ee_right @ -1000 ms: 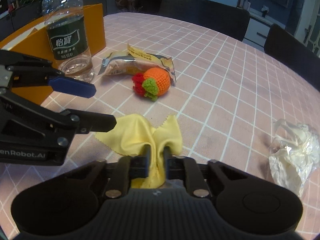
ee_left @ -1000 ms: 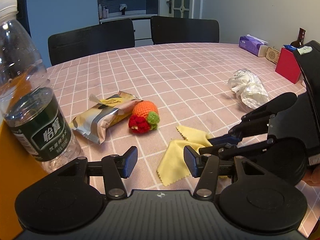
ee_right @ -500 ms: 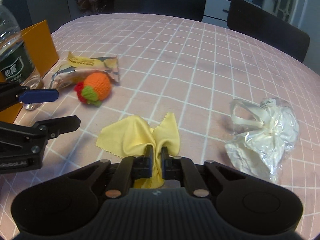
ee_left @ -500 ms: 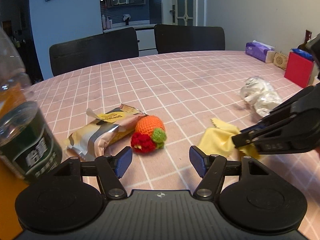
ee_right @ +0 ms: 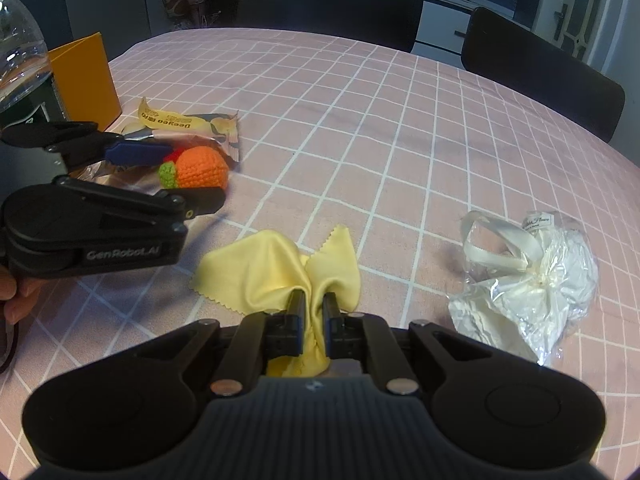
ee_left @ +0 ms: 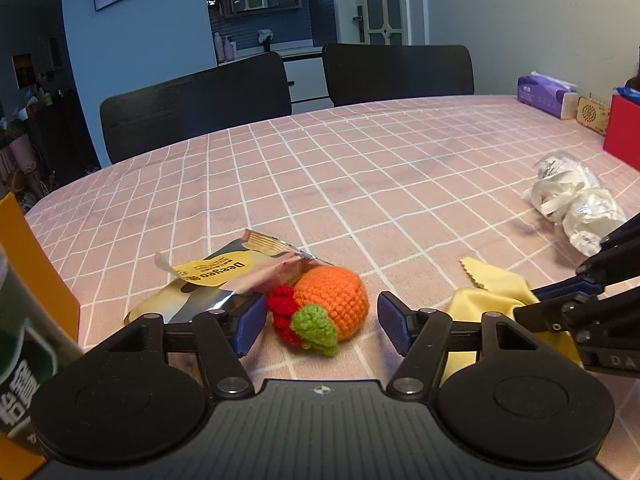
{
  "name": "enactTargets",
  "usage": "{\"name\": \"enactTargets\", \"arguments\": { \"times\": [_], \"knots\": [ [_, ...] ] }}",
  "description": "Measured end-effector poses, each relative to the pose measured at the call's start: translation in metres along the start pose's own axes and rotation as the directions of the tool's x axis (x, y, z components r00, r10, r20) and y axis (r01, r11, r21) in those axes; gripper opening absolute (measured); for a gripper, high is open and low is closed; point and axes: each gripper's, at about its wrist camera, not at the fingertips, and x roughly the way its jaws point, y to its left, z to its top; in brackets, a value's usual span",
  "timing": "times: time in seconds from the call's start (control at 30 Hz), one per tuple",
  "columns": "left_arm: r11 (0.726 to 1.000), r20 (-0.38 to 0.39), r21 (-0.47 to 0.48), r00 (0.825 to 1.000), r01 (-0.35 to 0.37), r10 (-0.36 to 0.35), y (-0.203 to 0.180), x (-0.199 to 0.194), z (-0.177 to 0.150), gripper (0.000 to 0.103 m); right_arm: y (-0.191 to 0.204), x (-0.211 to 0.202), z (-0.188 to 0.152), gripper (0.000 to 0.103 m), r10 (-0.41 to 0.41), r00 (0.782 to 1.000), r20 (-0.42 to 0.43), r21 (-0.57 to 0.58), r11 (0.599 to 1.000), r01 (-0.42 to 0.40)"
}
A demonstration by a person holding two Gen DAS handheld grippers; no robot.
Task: Organize soft objects
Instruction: 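Grasp the crocheted orange fruit with the left tool while the right tool holds the yellow cloth, then carry the yellow cloth and crocheted fruit over the box with both tools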
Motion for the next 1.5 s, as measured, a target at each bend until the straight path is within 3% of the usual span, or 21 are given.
{"name": "enactTargets", "arguments": {
  "times": [0.1, 0.23, 0.87, 1.17, 1.5],
  "knots": [
    [1.0, 0.004, 0.011, 1.0, -0.003, 0.003, -0.002, 0.003, 0.0, 0.064, 0.0, 0.0, 0.0, 0.007, 0.004, 1.0, 0.001, -0.001, 1.0, -0.004],
    [1.0, 0.008, -0.003, 1.0, 0.004, -0.004, -0.001, 0.002, -0.001, 0.06, 0.001, -0.001, -0.001, 0.007, 0.003, 1.0, 0.003, -0.008, 1.0, -0.003],
    [0.997, -0.005, -0.066, 0.999, 0.042, -0.043, -0.012, -0.052, -0.015, 0.06, 0.011, -0.005, 0.005, 0.006, 0.012, 0.997, -0.08, -0.003, 1.0, -0.012],
    [0.998, 0.029, -0.043, 0.999, 0.039, -0.038, -0.016, -0.085, -0.014, 0.06, 0.028, -0.04, 0.013, 0.006, 0.023, 0.998, -0.053, -0.056, 0.998, -0.026],
    [0.996, 0.187, -0.074, 0.981, 0.056, -0.041, -0.008, -0.157, -0.02, 0.06, 0.058, -0.106, 0.007, 0.006, 0.036, 0.998, 0.046, -0.095, 0.995, -0.032]
  ]
}}
